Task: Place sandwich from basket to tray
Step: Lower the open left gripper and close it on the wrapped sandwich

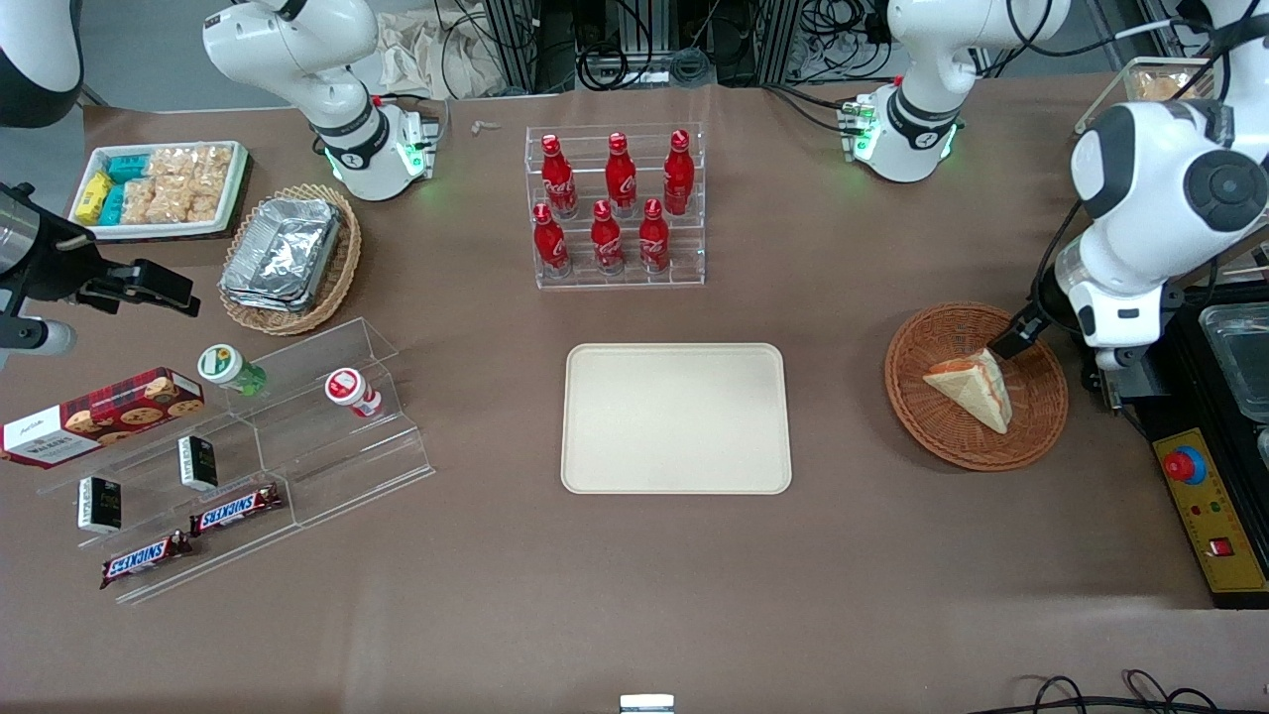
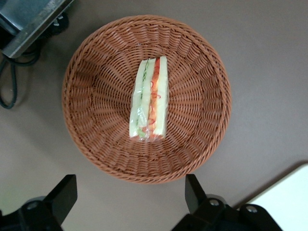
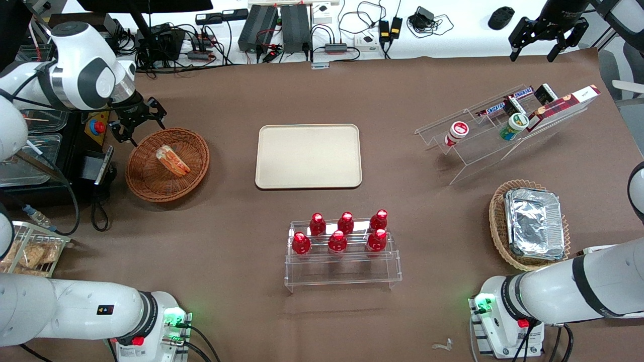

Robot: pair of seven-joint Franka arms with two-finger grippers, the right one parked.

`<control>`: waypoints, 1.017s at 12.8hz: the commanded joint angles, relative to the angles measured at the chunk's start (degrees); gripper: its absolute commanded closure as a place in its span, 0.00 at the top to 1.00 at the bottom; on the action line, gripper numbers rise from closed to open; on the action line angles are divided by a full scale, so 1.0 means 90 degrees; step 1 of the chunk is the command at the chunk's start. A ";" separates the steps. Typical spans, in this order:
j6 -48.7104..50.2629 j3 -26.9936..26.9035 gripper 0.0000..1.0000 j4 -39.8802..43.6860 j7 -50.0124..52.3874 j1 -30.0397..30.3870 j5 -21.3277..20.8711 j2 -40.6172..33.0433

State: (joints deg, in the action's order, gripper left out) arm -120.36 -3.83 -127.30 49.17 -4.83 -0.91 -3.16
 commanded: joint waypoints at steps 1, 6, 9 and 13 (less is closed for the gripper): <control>-0.0502 -0.0033 1.00 -0.0132 0.0357 -0.0020 0.0032 0.0311; -0.1148 -0.0160 1.00 -0.0250 0.0386 0.0038 0.0236 0.0809; -0.1430 -0.0160 1.00 -0.0405 0.0396 0.0068 0.0306 0.0985; -0.1889 -0.0248 1.00 -0.0445 0.0386 0.0068 0.0745 0.1395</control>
State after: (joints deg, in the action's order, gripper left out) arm -133.20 -5.92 -130.21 50.81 -4.09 4.24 8.01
